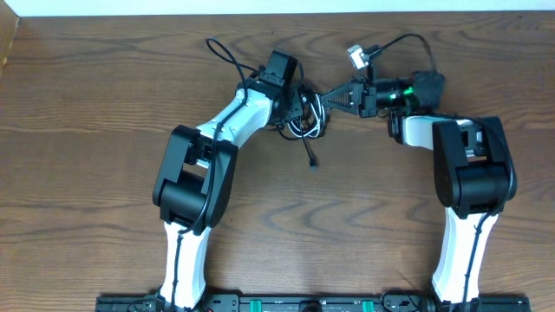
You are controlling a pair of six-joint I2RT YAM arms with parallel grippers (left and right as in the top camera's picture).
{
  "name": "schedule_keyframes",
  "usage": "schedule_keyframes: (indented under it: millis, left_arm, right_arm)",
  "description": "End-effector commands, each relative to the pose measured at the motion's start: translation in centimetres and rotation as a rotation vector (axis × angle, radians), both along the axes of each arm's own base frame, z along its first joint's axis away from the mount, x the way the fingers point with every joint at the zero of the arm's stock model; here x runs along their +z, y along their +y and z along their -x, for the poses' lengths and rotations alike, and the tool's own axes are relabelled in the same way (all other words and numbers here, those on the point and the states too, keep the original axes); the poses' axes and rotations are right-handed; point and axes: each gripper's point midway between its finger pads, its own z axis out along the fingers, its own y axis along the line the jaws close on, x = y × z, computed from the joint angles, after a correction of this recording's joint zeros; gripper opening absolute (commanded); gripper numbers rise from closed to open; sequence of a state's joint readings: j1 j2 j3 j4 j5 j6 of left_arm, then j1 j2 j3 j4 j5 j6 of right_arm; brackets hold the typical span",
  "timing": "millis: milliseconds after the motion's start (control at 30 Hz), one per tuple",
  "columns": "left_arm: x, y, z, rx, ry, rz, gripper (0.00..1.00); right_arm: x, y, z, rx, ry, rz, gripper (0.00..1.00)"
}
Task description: Untangle cables
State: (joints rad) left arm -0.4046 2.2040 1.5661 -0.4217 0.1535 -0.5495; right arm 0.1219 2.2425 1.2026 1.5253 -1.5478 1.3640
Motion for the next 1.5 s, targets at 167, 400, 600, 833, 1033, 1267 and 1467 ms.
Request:
schedule_keyframes:
  millis: [167, 400, 600, 833, 1033, 1267, 1467]
  left_arm:
    - [-3.0, 1.6, 1.3, 0.024, 0.070, -0.064, 0.27]
    - [-3.0, 1.6, 1.3, 0.024, 0.070, -0.064, 0.27]
    - [-3.0, 1.6, 1.3, 0.025, 0.070, -0.064, 0.27]
    - [-3.0, 2.1, 1.1, 0.036, 0.072, -0.062, 0.27]
    - [-3.0, 2.1, 1.2, 0.036, 0.075, -0.064, 0.27]
    - [-3.0, 2.1, 1.2, 0.036, 0.075, -0.064, 0.27]
    - [-3.0, 2.1, 1.2, 0.036, 0.075, -0.064, 0.27]
  right_arm:
    - [4.6, -1.5, 0.0, -0.027, 0.144, 0.013, 0.01]
    - [12.1, -4.3, 1.2, -0.105, -0.005, -0.015, 0.01]
    - [17.7, -6.2, 3.7, -0.154, -0.161, -0.022, 0.01]
    - [17.7, -6.3, 4.2, -0.143, -0.159, -0.003, 0.03]
    - [12.7, -5.3, 2.4, -0.115, 0.023, 0.005, 0.26]
    - [5.2, -4.9, 0.8, -0.105, 0.187, 0.015, 0.48]
    - [-0.2, -4.8, -0.8, -0.131, 0.312, 0.013, 0.57]
